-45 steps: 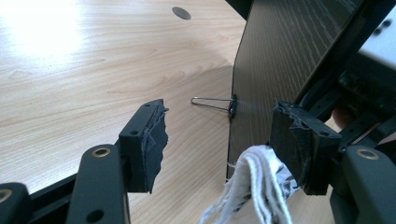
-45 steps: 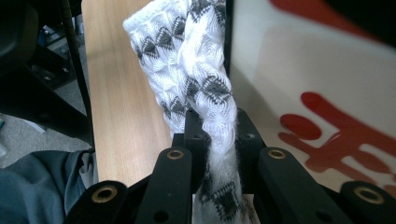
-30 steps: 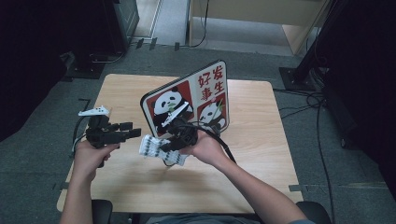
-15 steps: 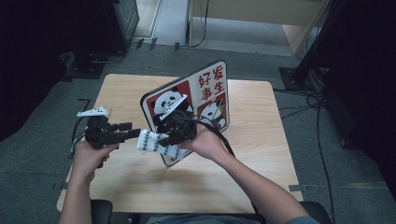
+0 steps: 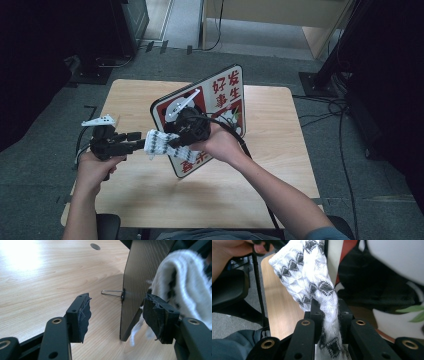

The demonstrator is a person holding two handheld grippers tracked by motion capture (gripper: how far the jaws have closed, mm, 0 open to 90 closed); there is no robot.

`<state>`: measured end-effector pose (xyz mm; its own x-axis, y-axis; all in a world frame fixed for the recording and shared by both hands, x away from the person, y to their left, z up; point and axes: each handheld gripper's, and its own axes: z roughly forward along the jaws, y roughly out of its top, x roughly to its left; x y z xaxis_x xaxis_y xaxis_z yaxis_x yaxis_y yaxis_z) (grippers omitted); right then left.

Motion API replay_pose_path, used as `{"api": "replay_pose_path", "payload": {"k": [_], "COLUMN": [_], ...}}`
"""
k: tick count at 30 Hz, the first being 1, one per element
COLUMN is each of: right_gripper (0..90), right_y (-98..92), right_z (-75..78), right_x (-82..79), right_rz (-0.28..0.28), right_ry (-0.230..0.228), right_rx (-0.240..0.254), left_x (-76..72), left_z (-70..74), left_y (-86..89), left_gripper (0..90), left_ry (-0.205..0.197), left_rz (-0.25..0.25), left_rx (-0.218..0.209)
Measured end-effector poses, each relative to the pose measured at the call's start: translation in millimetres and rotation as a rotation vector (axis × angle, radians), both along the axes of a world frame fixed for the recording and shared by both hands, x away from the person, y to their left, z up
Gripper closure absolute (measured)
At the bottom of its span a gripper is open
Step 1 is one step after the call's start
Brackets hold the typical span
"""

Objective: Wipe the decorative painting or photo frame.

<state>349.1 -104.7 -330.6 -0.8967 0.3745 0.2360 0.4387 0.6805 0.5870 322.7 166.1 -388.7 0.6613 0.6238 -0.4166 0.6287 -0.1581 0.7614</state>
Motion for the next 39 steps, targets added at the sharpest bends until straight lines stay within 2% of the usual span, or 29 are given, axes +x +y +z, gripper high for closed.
{"api": "replay_pose_path", "payload": {"k": [8,14,19,24,31,35,39], "right_gripper": [81.1,81.1,80.9,80.9,80.9,80.9,80.9], "right_y": [2.6,1.8,2.3,3.9,3.5,1.7,-1.2], "right_z": [20.0,32.8,45.9,60.4,73.4,78.8,87.0], "right_x": [2.4,5.8,7.8,10.0,13.8,17.0,19.7], "right_rz": [-0.009,-0.007,0.004,0.005,-0.004,-0.003,-0.016], "right_ry": [-0.025,-0.025,-0.049,-0.073,-0.076,-0.079,-0.082], "right_rx": [0.012,0.035,0.054,0.069,0.09,0.096,0.11], "left_x": [-1.2,-1.9,-2.8,-4.3,-7.7,-8.5,-9.1], "left_z": [0.0,-0.3,-1.0,-1.1,7.0,10.0,13.2], "left_y": [0.8,0.5,-2.0,-5.2,-9.2,-13.5,-19.0], "left_gripper": [41.1,42.7,46.1,47.6,48.7,52.0,56.1], "left_ry": [-0.011,-0.016,-0.022,-0.025,-0.044,-0.034,-0.041], "left_rz": [-0.006,-0.011,-0.045,-0.051,-0.046,-0.05,-0.055], "left_rx": [-0.012,-0.011,0.0,-0.011,-0.034,-0.042,-0.047]}}
